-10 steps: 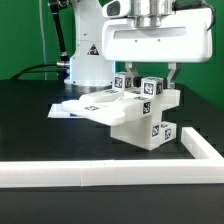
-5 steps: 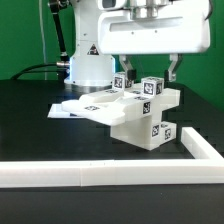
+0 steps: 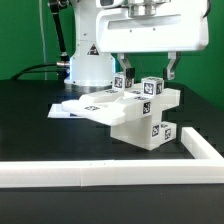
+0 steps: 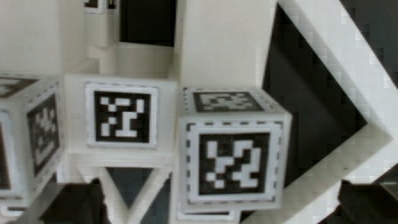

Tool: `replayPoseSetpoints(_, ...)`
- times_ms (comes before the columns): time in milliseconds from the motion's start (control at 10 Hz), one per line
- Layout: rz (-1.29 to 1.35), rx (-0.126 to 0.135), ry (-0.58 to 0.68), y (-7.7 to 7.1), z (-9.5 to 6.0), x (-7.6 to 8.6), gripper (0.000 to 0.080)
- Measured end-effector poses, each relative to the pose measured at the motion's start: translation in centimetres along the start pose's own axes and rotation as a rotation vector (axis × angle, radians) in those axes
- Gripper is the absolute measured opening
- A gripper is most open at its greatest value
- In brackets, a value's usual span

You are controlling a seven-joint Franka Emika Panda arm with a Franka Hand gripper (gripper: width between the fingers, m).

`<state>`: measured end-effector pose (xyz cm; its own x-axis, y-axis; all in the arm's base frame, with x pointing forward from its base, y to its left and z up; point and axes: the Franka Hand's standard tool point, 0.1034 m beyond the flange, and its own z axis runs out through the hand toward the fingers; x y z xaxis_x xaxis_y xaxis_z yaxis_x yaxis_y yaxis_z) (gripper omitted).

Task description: Assemble chair

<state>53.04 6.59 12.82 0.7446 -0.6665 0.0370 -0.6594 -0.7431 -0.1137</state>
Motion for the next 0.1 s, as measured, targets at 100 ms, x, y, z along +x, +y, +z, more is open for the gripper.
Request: replayPoseSetpoints(100,0.000,-0.001,0.000,0.02,0.04,-0.01,0.0649)
